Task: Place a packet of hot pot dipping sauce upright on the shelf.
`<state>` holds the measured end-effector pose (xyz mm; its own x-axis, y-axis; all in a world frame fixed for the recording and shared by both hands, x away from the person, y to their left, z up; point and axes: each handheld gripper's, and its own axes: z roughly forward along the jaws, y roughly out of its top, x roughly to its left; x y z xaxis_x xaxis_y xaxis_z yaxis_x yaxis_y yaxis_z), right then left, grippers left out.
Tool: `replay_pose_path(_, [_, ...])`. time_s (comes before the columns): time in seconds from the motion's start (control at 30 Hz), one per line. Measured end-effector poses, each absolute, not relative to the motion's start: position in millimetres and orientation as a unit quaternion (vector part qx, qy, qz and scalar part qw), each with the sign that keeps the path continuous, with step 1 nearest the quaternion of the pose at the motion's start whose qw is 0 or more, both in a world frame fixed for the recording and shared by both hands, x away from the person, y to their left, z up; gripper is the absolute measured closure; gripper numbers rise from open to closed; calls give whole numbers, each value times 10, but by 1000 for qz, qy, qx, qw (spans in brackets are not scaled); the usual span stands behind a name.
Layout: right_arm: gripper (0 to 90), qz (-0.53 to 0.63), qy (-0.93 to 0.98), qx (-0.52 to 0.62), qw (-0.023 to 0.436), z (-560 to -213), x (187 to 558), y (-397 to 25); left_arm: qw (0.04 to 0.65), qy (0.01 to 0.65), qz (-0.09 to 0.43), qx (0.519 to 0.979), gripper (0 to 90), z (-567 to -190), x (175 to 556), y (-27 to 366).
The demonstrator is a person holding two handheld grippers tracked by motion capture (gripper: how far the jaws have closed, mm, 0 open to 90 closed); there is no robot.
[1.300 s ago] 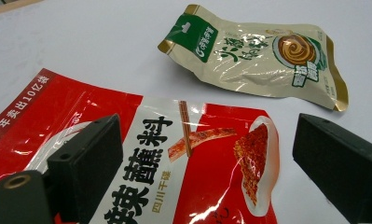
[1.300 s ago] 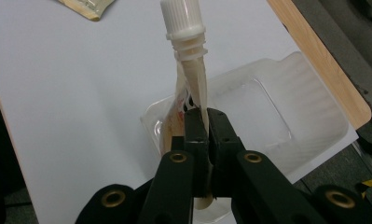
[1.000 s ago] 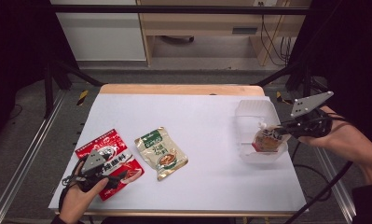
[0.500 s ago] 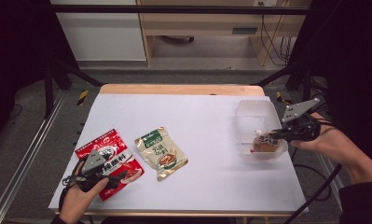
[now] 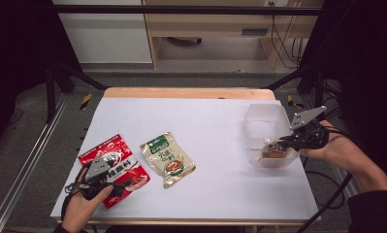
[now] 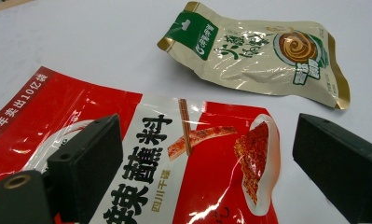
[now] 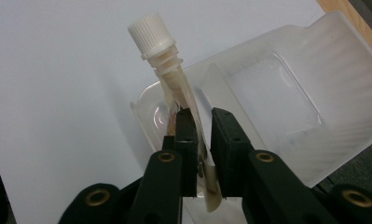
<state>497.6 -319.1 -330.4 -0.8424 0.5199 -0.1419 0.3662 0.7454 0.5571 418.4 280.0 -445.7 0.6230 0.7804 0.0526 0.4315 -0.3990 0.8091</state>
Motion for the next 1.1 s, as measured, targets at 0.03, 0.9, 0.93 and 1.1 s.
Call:
replay_pose_path(0.03, [753, 266, 922, 242, 147, -3298, 4974, -3193, 399, 375, 218, 808, 83, -4457, 4183, 2799])
replay_pose_path(0.9, [152, 328, 859, 234, 315, -2953, 4308, -2267, 393, 368, 221, 813, 83, -4465, 4172, 2762])
replay_pose_path(0.93, [132, 341, 855, 241, 307, -3003, 4251, -2125, 394, 368, 219, 814, 85, -4463, 4172, 2763])
replay_pose_path(1.1, [118, 355, 846, 258, 303, -3183, 4179, -1835, 391, 369, 215, 815, 93, -4461, 4175, 2765])
